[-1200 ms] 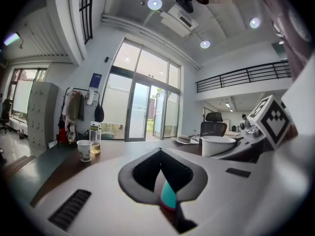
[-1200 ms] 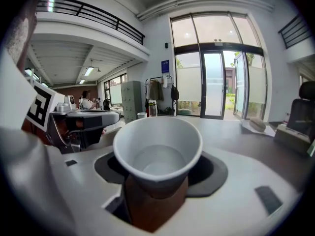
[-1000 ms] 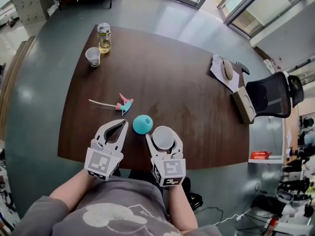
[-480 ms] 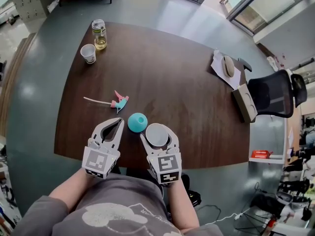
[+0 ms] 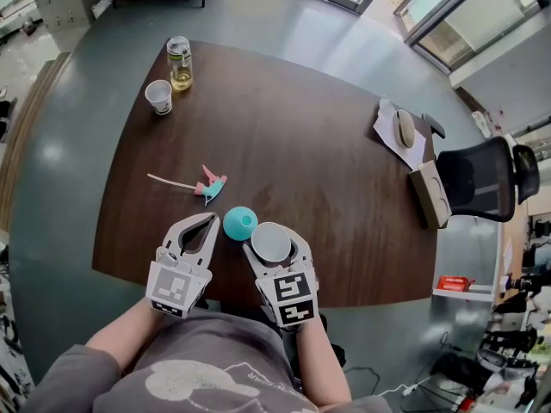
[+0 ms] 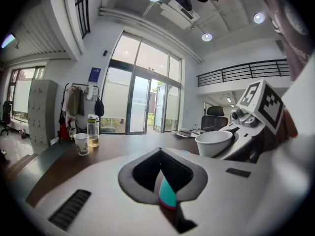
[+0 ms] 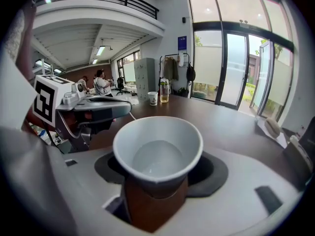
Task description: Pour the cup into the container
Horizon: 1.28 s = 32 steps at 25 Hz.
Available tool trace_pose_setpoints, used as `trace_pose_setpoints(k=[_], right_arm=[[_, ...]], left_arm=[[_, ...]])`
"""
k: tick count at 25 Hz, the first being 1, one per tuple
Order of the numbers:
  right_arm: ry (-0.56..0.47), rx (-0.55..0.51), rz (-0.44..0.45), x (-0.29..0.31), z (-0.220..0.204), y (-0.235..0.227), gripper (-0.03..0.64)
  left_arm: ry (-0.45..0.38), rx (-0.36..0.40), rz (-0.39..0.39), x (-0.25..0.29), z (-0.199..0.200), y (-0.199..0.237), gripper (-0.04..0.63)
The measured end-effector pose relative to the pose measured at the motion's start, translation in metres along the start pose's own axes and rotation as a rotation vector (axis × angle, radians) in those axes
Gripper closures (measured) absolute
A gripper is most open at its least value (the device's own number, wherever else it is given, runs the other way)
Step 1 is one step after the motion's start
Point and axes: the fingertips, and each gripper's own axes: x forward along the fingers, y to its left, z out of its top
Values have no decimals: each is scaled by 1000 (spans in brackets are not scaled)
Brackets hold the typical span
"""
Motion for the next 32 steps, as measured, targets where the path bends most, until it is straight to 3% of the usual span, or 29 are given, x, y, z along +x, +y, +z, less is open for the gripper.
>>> trace_pose_setpoints(k=[32], right_arm=[[288, -115, -25, 7, -2, -5, 327]], left_arm=[[-12, -9, -34, 13, 4, 8, 588]])
